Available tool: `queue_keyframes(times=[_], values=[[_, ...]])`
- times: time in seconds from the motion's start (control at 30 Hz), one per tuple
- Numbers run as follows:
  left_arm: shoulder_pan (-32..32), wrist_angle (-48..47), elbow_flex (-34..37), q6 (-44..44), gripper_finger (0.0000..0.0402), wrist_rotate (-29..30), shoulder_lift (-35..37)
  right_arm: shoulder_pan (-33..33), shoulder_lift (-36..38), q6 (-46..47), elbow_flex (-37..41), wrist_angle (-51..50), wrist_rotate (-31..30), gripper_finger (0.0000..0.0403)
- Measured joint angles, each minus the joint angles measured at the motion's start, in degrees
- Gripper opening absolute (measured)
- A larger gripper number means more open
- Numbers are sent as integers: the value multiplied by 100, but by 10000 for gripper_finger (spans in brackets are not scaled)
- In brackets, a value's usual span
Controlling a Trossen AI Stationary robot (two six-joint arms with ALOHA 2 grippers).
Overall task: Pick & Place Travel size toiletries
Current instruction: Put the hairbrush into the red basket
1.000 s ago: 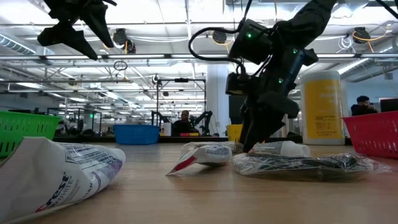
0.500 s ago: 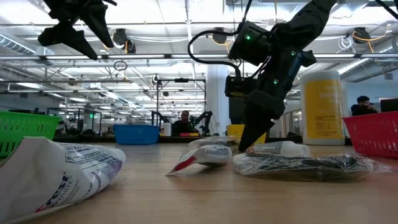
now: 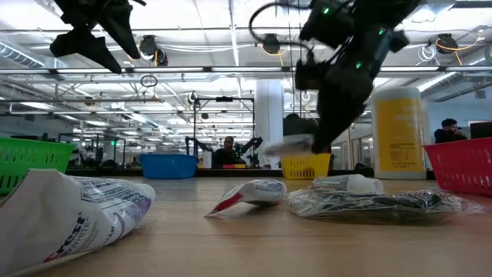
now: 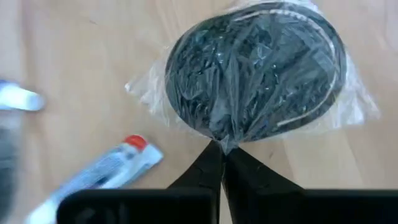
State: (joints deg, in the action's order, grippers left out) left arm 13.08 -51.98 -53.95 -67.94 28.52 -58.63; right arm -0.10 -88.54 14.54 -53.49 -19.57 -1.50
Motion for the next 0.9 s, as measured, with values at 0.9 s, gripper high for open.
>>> queue_keyframes(times=[0.9], values=[[-395, 983, -2, 886, 218, -2, 0, 2555, 2869, 3778, -2, -4194, -319, 0]])
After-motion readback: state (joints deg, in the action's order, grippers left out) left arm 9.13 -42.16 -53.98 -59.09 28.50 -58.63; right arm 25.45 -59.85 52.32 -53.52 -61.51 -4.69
